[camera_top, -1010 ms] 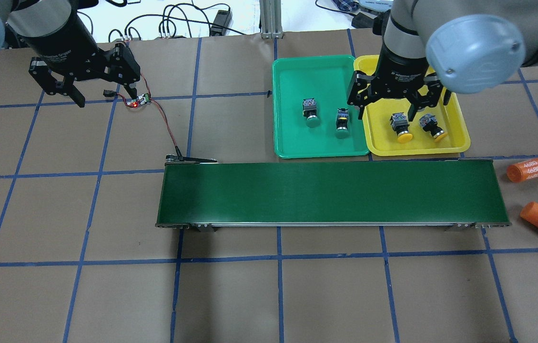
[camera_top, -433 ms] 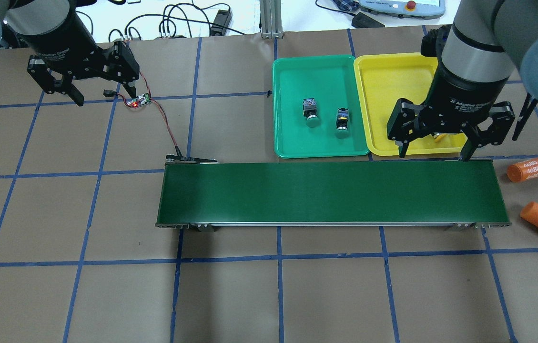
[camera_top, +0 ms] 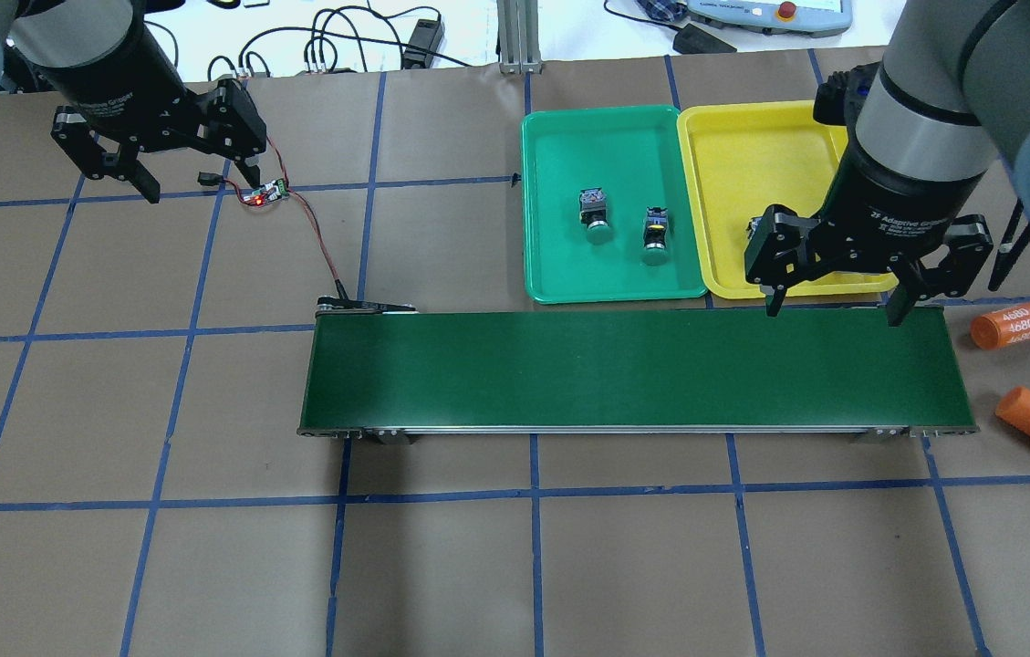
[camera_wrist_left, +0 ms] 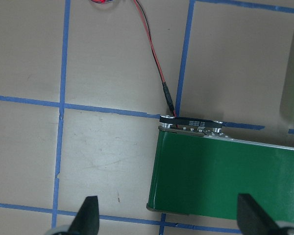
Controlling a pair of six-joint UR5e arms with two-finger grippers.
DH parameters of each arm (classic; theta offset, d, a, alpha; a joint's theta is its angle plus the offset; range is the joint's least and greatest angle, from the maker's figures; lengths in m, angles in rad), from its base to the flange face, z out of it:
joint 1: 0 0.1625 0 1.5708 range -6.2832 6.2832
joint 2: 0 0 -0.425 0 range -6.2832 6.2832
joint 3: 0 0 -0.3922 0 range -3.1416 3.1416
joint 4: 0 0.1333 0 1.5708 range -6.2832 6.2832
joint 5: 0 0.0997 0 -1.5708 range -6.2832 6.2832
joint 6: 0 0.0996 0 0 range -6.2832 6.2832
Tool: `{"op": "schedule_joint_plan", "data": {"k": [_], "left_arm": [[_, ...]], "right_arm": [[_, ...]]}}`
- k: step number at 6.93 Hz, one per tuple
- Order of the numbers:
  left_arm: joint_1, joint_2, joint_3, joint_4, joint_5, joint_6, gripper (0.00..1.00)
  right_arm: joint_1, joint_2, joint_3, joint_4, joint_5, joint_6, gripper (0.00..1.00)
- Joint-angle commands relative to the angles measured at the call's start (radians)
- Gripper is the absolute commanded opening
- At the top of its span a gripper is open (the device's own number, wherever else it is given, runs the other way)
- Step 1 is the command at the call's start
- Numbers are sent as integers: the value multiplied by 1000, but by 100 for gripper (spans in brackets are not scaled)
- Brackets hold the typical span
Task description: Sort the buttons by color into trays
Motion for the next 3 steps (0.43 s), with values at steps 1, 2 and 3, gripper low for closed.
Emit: {"op": "schedule_joint_plan", "data": {"k": [1,2,3], "left_arm": [[0,0,1,1,1,0,100],[0,0,1,1,-1,0,100],[0,1,1,1,1,0,100]], "right_arm": [[-11,0,-4,-19,14,-22,100],[-14,2,-4,-36,40,-61,100],[-13,0,-1,-51,39,-57,100]]}}
